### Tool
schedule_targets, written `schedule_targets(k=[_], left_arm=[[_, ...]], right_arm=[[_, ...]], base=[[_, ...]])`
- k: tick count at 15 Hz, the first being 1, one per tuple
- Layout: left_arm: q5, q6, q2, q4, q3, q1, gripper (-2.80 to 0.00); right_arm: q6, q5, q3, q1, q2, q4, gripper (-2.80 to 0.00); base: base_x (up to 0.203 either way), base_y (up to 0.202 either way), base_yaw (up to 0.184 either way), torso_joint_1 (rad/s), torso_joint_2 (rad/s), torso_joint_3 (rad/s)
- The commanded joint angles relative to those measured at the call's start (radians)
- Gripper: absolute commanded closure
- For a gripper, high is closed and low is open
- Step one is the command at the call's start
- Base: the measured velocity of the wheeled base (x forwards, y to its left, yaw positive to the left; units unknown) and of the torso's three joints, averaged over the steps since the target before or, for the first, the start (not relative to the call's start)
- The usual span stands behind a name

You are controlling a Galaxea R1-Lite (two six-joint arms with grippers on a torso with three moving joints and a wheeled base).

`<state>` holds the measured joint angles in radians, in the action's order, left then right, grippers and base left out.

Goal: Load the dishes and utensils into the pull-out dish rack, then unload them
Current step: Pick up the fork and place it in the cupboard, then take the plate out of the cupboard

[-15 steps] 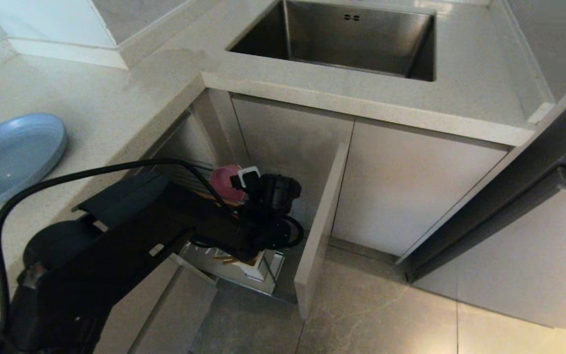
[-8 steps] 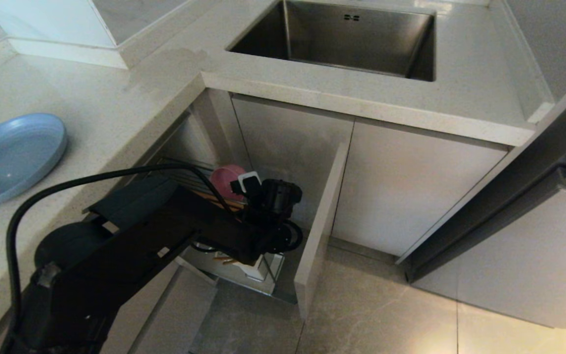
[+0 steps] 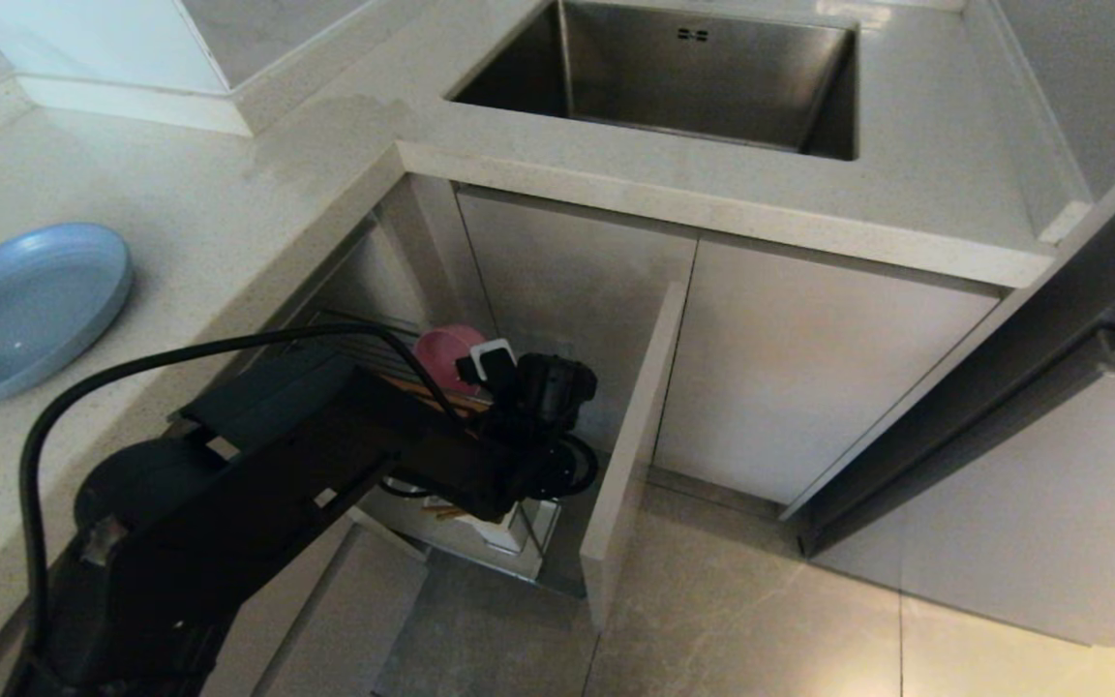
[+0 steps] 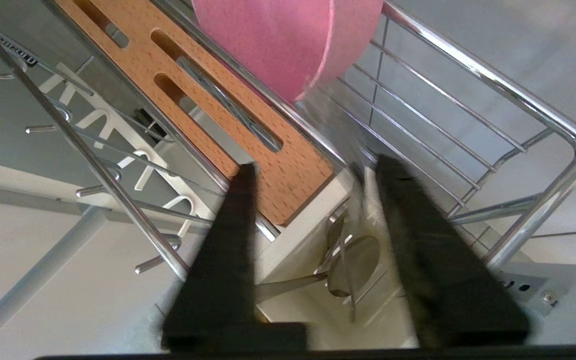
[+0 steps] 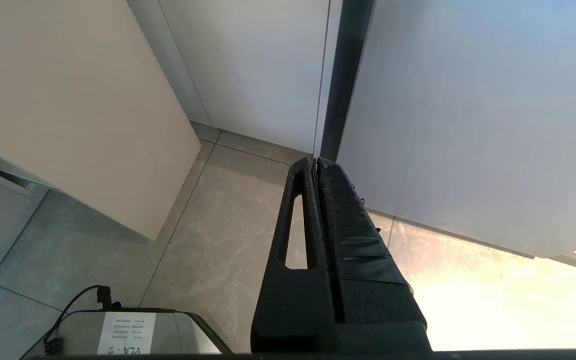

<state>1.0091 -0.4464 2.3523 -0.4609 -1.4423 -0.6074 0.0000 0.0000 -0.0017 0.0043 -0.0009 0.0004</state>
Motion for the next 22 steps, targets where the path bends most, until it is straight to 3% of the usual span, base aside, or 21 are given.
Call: schedule_targets(k=[1,11,12,18,20,22], left_arm=[[0.006,-0.003,-0.005,-0.004,-0.004,0.0,-2.8],[0.029,0.012,-0.214,0.037,-0.016,-0.005,-2.8],[0.029,0.012,-0.254,0.058,-0.015,-0.005,0.0],[0.014,0.02,-0.48,0.235,-0.073,-0.052,0.0],[-0.025,0.06,-0.566,0.284,-0.085,-0.072,0.0],[-0.072,0.142,-0.642,0.315,-0.089,-0.08,0.0]], right_arm=[[0.0,0.0,0.0,0.0,0.001,0.001,0.0],[0.0,0.0,0.0,0.0,0.001,0.0,0.0],[0.0,0.0,0.0,0.0,0.001,0.0,0.0],[0.0,0.0,0.0,0.0,0.001,0.0,0.0],[0.0,0.0,0.0,0.0,0.001,0.0,0.0],[0.0,0.0,0.0,0.0,0.001,0.001,0.0]], base=[[0.0,0.0,0.0,0.0,0.0,0.0],[0.0,0.0,0.0,0.0,0.0,0.0],[0.0,0.0,0.0,0.0,0.0,0.0],[0.0,0.0,0.0,0.0,0.0,0.0],[0.0,0.0,0.0,0.0,0.0,0.0],[0.0,0.0,0.0,0.0,0.0,0.0]])
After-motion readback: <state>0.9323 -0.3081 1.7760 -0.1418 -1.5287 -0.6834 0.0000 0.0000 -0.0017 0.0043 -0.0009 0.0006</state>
